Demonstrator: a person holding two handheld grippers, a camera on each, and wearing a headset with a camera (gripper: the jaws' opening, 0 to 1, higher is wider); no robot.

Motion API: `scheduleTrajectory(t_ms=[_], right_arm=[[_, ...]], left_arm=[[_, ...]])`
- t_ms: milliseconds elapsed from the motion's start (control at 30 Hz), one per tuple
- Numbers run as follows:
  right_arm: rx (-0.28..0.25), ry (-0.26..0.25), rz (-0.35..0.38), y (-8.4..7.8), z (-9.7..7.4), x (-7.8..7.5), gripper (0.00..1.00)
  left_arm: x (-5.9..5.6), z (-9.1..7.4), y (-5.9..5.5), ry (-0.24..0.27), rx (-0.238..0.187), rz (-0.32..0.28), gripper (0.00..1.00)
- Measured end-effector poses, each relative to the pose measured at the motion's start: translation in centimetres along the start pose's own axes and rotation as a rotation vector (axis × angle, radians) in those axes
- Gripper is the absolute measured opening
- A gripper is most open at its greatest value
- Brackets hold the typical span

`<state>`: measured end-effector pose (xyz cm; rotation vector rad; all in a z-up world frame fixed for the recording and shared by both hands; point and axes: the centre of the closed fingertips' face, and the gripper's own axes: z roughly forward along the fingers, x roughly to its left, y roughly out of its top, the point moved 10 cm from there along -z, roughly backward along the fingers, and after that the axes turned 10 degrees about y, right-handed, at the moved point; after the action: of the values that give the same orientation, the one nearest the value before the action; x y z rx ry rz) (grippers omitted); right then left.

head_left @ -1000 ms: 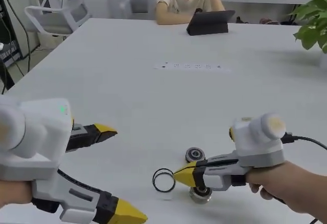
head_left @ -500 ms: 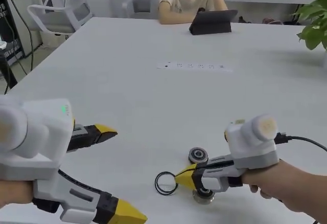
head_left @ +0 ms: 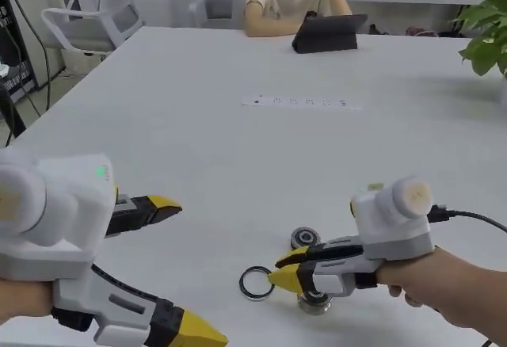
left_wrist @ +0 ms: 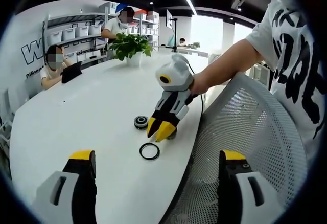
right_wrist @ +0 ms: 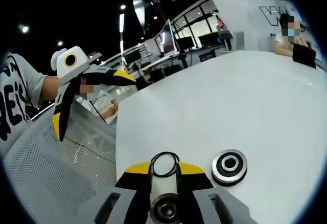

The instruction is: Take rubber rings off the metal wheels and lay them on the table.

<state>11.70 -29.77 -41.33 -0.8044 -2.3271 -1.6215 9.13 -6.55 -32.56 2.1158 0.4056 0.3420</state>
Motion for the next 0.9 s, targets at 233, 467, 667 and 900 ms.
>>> scheduleTrajectory(t_ms=[233,467,667,900], right_arm=[[-0.060,-0.006,-0.013,0.5,-1.1,0.5,0.24],[-0.107,-0.016,-0.038,1.2,-2.4,0.9,0.28],[-0.129,-0.041,-0.048,1.4,-3.6,0.8,0.29],[-0.151,-0.077,-0.054,1.4,-4.9,0.4,0.30]], left_arm=[[-0.2,0.5,0.3,-0.016,0.002,0.009,0.99],[-0.1,1.2,0.9,-0.027,-0.001,0.021,0.98],[0.2,2.0,1.4,-0.038,-0.002,0.032,0.96],[0.4,3.0,2.2,-0.047,-0.012,0.051,0.94]])
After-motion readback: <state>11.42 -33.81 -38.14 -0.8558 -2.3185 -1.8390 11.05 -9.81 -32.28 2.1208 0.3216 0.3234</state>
